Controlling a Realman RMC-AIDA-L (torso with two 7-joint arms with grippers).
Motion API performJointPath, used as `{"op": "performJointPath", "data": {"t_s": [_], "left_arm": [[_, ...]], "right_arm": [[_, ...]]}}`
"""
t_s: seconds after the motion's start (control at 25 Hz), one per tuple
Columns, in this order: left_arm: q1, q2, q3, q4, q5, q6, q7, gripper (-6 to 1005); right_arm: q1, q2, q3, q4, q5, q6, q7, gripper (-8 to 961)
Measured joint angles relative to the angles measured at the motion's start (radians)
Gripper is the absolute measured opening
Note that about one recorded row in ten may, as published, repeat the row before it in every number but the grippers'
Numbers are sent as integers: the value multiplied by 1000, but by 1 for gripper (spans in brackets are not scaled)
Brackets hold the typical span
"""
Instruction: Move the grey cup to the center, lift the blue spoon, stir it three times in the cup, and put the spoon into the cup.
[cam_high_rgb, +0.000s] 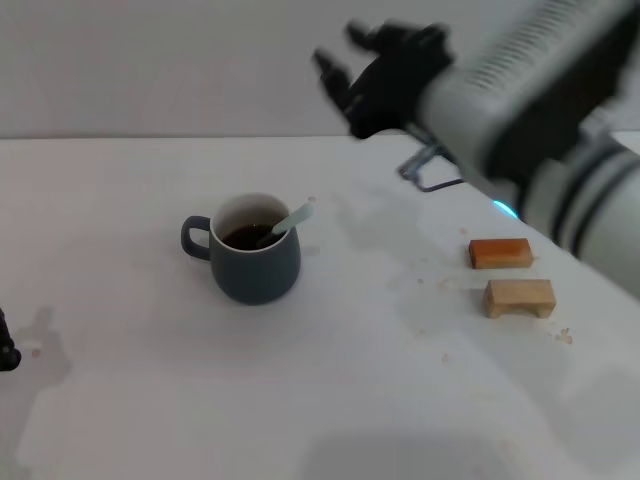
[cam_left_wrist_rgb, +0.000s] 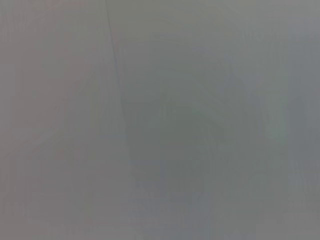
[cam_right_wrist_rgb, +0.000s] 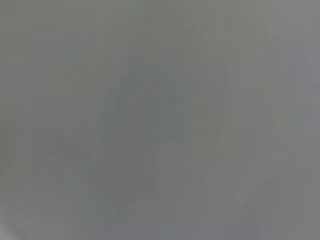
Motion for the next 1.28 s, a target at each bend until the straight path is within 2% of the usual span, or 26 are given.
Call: {"op": "performJointPath", "data": {"t_s": [0.12, 0.16, 0.2, 0.32, 0.36, 0.4, 0.52, 0.56, 0.6, 0.72, 0.76, 0.88, 1.12, 1.28], "left_arm": [[6, 0, 3, 0, 0, 2, 0, -2], [9, 0, 3, 0, 0, 7, 0, -2], [9, 0, 3, 0, 0, 7, 0, -2], [12, 0, 3, 0, 0, 13, 0, -2], [12, 0, 3, 0, 0, 14, 0, -2], [12, 0, 3, 0, 0, 14, 0, -2], [14, 0, 2, 1, 0, 15, 0, -2], [15, 0, 1, 1, 0, 15, 0, -2], [17, 0, 0, 1, 0, 15, 0, -2], [19, 0, -3, 1, 0, 15, 0, -2], [20, 0, -4, 0, 0, 14, 0, -2], [20, 0, -5, 3, 0, 14, 0, -2], [21, 1, -7, 3, -2, 16, 0, -2], [22, 1, -16, 6, -3, 18, 0, -2]], "right_arm": [[-142, 0, -49, -83, -7, -359, -37, 335], [-196, 2, -82, -178, -7, -584, -72, 335], [-196, 2, -82, -178, -7, -584, -72, 339], [-234, 9, -127, -391, 12, -936, -108, 353], [-237, 11, -161, -525, 71, -1140, -113, 357], [-237, 11, -161, -525, 71, -1140, -113, 362], [-233, 10, -216, -678, 248, -1350, -116, 376], [-231, 8, -242, -765, 372, -1434, -116, 380], [-231, 8, -242, -765, 372, -1434, -116, 385], [-227, 8, -268, -887, 535, -1498, -101, 398], [-221, 8, -293, -959, 638, -1528, -77, 403], [-216, 7, -313, -1010, 697, -1552, -29, 416], [-214, 11, -332, -1078, 736, -1612, 36, 655], [-212, 12, -339, -1093, 748, -1628, 37, 705]]}}
